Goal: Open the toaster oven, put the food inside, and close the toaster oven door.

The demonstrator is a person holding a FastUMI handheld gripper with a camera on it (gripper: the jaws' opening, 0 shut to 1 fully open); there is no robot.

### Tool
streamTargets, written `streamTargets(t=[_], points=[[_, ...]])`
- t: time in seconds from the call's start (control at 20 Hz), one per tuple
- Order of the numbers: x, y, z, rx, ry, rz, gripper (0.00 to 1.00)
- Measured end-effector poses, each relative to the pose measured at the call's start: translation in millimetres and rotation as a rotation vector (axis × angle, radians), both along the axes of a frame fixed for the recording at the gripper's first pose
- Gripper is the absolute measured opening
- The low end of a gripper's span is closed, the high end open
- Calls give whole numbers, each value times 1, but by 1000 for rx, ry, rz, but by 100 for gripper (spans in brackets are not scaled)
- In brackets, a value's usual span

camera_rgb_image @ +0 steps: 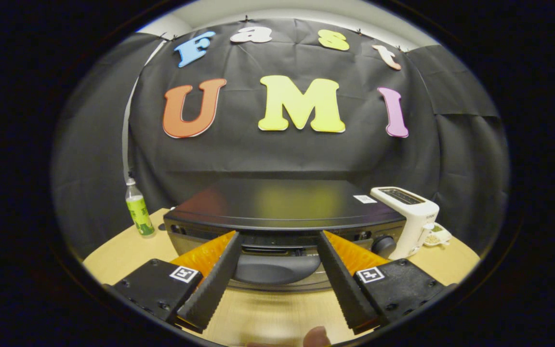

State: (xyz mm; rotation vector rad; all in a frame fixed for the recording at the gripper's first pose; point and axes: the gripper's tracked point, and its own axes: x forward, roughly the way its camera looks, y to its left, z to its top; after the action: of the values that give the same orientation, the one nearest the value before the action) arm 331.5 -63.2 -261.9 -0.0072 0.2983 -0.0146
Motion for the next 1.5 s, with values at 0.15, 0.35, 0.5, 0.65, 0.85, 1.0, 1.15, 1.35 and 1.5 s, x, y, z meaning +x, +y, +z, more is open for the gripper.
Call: streamTargets(t=[0.15, 0.35, 0.5, 0.65, 0.85, 1.0, 1.15, 1.35, 1.5], points=[[-25, 0, -9, -43, 17, 5, 100], [-63, 0, -31, -74, 114, 17, 100], [-85, 0, -47, -65, 171, 32, 100], [-97, 0, -60, -41, 219, 37, 100], [-105, -1, -73, -46, 269, 41, 100], [-109, -1, -84, -57, 309, 43, 100], [-112, -1, -87, -60, 325, 41, 100], [-116, -1, -96, -41, 368, 46, 100], [-118, -4, -104, -32, 387, 39, 100]])
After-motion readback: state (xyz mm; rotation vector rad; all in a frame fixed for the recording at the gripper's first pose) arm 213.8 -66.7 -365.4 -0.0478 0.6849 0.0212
